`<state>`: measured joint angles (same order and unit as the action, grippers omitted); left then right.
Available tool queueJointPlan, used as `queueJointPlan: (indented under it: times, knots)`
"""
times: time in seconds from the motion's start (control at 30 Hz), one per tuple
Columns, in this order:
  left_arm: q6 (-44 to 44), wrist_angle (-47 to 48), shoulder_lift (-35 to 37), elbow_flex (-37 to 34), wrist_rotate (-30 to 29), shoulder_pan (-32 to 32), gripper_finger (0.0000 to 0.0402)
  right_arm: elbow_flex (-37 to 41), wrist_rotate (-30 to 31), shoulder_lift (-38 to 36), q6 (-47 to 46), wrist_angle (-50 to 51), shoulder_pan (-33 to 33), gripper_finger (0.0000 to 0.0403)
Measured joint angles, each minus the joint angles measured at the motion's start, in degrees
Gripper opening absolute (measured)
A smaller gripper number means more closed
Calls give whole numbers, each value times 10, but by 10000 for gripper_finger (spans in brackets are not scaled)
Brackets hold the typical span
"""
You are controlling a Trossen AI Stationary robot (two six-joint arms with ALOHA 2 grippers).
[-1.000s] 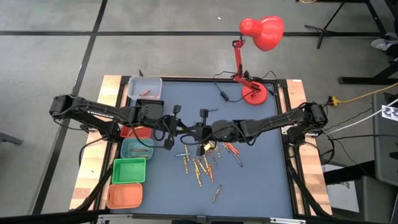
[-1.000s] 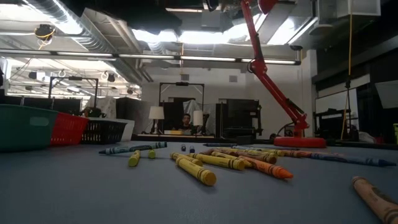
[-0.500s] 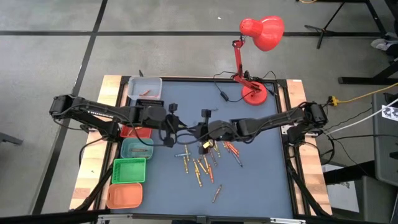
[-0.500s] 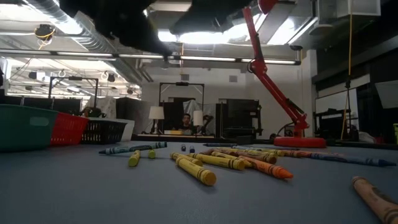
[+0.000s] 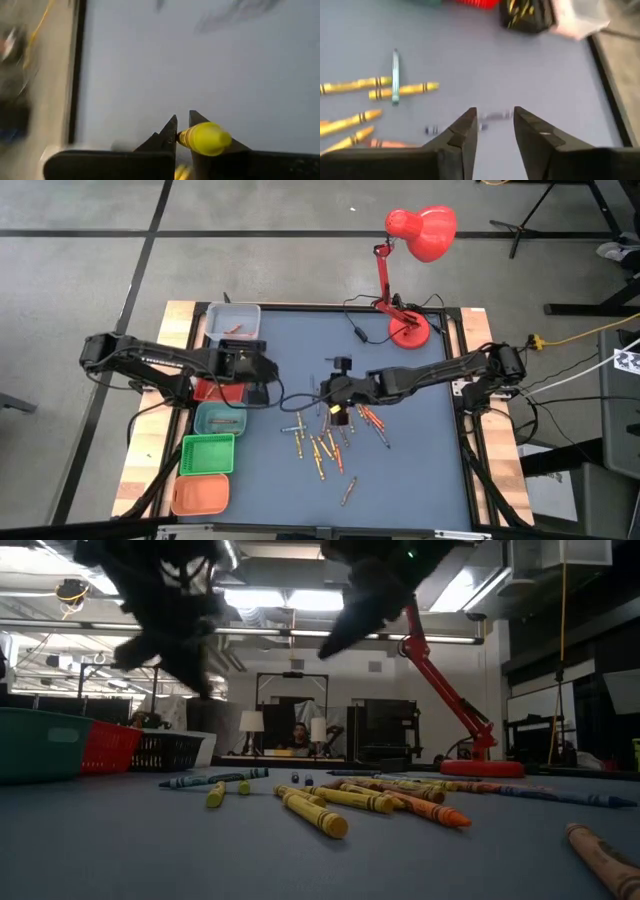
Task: Sort crayons
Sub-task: Put the green crayon into the black bin, then put the blue crayon into the green bin
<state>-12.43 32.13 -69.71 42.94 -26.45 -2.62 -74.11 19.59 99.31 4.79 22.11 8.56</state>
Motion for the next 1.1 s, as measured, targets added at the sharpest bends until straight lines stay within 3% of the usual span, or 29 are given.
queueJointPlan:
  times: [0.17, 0.33, 0.6, 0.83, 1.1]
  knots:
    - [48, 135, 0, 0, -72, -49, 17, 0, -8, 5, -16, 52, 0, 130]
    - [84, 207, 0, 0, -73, -99, 18, 0, -27, 11, -20, 63, 0, 129]
    - [112, 208, 0, 0, -72, -139, 23, 0, -28, 12, -20, 66, 0, 129]
    - [140, 201, 0, 0, -65, -146, 68, 0, -28, 12, -20, 65, 0, 129]
    - [140, 110, 0, 0, -29, -146, 96, 0, -28, 12, -20, 66, 0, 129]
